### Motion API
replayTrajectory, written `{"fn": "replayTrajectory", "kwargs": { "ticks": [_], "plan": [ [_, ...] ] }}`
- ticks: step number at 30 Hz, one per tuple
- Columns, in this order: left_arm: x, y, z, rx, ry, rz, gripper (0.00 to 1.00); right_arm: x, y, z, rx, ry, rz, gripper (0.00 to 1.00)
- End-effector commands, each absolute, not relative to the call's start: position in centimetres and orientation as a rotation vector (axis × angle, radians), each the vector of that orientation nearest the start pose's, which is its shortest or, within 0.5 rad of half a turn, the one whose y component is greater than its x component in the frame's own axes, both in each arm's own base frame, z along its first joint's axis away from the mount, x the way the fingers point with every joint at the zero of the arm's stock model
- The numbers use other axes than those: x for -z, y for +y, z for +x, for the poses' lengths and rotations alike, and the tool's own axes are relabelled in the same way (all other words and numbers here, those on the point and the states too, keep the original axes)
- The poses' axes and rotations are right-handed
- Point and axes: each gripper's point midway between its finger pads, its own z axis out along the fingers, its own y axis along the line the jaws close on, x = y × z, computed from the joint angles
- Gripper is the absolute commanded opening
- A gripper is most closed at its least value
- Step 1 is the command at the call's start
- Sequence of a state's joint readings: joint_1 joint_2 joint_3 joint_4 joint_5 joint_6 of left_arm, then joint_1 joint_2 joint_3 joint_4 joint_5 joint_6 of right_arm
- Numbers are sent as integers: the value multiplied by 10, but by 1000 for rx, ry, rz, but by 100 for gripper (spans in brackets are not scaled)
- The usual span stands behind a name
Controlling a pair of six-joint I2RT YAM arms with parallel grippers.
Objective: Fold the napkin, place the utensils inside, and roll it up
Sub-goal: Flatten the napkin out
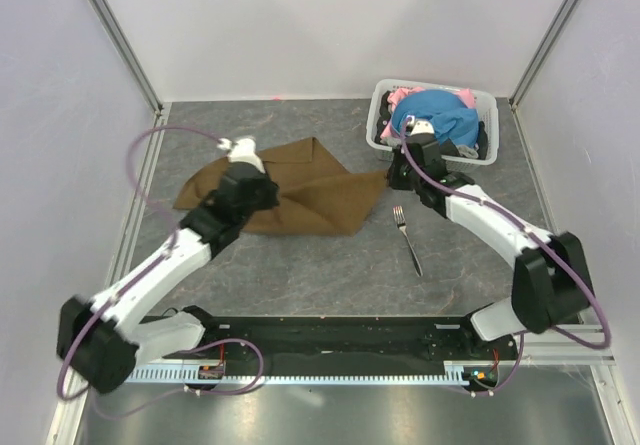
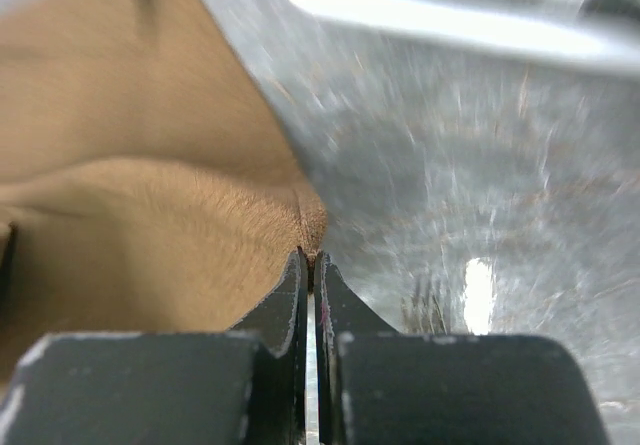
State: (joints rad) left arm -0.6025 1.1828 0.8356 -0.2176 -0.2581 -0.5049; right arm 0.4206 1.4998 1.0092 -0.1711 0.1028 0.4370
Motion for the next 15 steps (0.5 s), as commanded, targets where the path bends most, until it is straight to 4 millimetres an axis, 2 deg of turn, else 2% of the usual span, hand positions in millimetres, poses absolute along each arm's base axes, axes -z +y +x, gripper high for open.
{"fn": "replayTrajectory", "kwargs": {
  "ticks": [1,2,3,4,5,6,7,8,9,10,11,12,13,15],
  "plan": [
    [-290,-125,308,368,1801,-226,2,-247,171,386,-439,1980,40,0],
    [-316,-115,304,355,1736,-233,2,-263,170,382,-453,1943,28,0],
    [-333,-101,298,321,1686,-264,2,-280,168,378,-458,1901,14,0],
    [-358,-87,284,324,1616,-286,2,-309,164,367,-480,1832,7,0],
    [-383,-76,274,316,1556,-295,2,-325,161,361,-485,1792,0,0],
    [-399,-64,264,303,1510,-321,2,-358,156,348,-503,1716,-3,0],
    [-414,-56,255,306,1470,-330,2,-375,153,340,-504,1675,-14,0],
    [-439,-44,237,319,1406,-337,2,-391,148,333,-506,1639,-14,0],
    [-451,-37,229,322,1372,-347,2,-423,141,318,-512,1570,-16,0],
    [-473,-26,213,334,1315,-352,2,-439,137,312,-515,1533,-14,0],
    [-480,-21,206,331,1299,-352,2,-454,133,305,-517,1501,-14,0],
    [-488,-17,200,331,1281,-354,2,-483,127,290,-533,1437,-14,0],
    [-503,-9,189,334,1244,-357,2,-496,124,283,-540,1406,-14,0],
    [-516,-2,179,336,1211,-360,2,-528,119,267,-565,1329,-16,0]
  ]
}}
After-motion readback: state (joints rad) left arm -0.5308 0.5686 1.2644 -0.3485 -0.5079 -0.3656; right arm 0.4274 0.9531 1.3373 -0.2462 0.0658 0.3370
